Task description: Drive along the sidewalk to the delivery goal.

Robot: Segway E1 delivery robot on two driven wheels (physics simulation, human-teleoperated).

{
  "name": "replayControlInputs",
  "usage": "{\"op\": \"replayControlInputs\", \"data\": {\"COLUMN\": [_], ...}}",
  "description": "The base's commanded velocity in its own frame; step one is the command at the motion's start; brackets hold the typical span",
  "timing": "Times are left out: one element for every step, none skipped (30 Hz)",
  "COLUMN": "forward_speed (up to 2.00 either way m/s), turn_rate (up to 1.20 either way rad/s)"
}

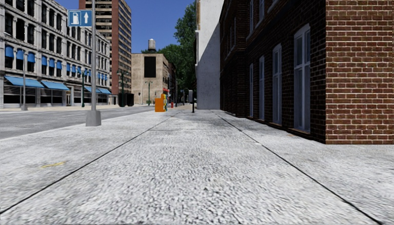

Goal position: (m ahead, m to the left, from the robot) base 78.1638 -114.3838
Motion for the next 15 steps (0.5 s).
{"op": "replayControlInputs", "data": {"forward_speed": [2.0,2.0,2.0,2.0,2.0,2.0,2.0,2.0,2.0,2.0,2.0,2.0,2.0,2.0,2.0], "turn_rate": [0.0,0.0,0.0,0.0,0.0,0.0,0.0,0.0,0.0,0.0,0.0,0.0,0.0,0.0,0.0]}}
